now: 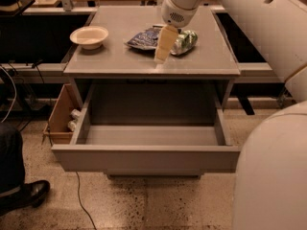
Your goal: Place blue chip bag into top drawer
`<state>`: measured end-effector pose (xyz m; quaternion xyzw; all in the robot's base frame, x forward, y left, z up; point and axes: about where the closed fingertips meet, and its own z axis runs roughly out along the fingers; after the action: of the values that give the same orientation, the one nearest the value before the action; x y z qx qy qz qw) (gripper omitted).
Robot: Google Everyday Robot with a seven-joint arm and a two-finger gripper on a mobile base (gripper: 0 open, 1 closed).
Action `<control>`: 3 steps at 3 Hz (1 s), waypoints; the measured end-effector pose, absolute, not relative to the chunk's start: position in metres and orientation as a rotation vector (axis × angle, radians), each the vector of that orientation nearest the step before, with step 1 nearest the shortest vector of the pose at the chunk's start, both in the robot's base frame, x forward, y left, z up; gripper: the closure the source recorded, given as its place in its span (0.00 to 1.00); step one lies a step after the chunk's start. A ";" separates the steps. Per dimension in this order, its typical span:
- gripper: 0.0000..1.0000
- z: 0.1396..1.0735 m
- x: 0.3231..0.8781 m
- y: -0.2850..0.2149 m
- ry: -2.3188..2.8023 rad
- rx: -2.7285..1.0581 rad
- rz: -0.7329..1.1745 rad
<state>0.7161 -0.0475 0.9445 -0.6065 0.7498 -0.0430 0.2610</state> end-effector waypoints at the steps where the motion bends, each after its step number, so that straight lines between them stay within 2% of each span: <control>1: 0.00 0.930 0.726 -0.041 2.053 -1.591 -0.103; 2: 0.00 0.910 0.760 -0.031 2.088 -1.493 -0.059; 3: 0.00 0.893 0.817 -0.019 2.117 -1.335 0.035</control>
Offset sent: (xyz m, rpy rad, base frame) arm 0.1186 0.0222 -0.0432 0.2155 -0.0321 -0.2114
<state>0.8167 -0.0186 0.8933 -0.5065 0.8030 0.0132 0.3138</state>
